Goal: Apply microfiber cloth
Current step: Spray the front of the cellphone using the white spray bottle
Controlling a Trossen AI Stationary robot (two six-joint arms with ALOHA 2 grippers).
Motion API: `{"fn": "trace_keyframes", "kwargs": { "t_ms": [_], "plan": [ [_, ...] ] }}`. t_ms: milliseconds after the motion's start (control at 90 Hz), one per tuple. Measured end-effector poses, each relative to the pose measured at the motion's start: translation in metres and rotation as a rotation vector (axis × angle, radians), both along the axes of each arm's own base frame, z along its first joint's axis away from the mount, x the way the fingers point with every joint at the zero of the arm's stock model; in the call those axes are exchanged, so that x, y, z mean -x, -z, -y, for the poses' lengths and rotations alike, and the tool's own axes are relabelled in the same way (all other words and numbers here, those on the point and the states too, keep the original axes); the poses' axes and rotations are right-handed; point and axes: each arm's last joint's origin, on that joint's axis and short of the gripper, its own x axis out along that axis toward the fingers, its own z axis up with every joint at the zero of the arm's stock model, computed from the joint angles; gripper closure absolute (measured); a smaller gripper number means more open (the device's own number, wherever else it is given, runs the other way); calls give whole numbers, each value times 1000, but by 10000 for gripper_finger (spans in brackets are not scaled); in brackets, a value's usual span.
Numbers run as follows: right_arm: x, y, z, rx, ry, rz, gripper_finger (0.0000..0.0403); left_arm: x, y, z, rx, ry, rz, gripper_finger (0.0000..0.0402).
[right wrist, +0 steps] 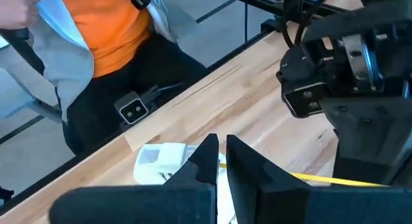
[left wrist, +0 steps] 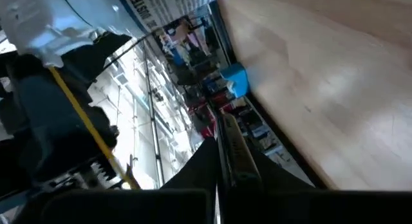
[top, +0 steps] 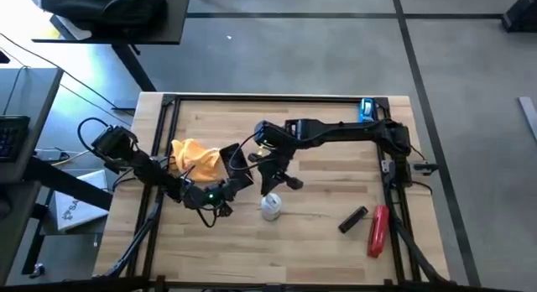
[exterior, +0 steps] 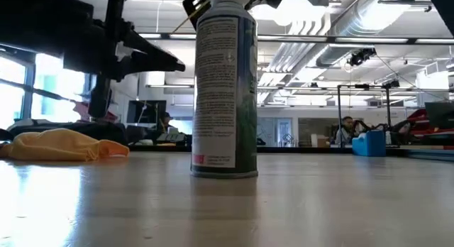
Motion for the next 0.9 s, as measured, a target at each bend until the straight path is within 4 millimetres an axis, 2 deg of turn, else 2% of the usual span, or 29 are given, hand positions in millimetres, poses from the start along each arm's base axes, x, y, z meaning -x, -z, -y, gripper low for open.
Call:
{"fn": "trace_keyframes", "kwargs": {
  "t_ms": [144,300,578,900],
  "plan": [
    [4,-10,0,5,3,23,403,-3,0,-8,1,-13,-2,394],
    [10,-23,1,20,-10,82,403,-4,-1,-4,12,-14,6,394],
    [5,-9,3,40,-32,76,403,-1,-3,5,29,-6,18,394],
    [6,-6,3,38,-33,48,403,-1,-2,4,32,-5,11,394]
  ]
}}
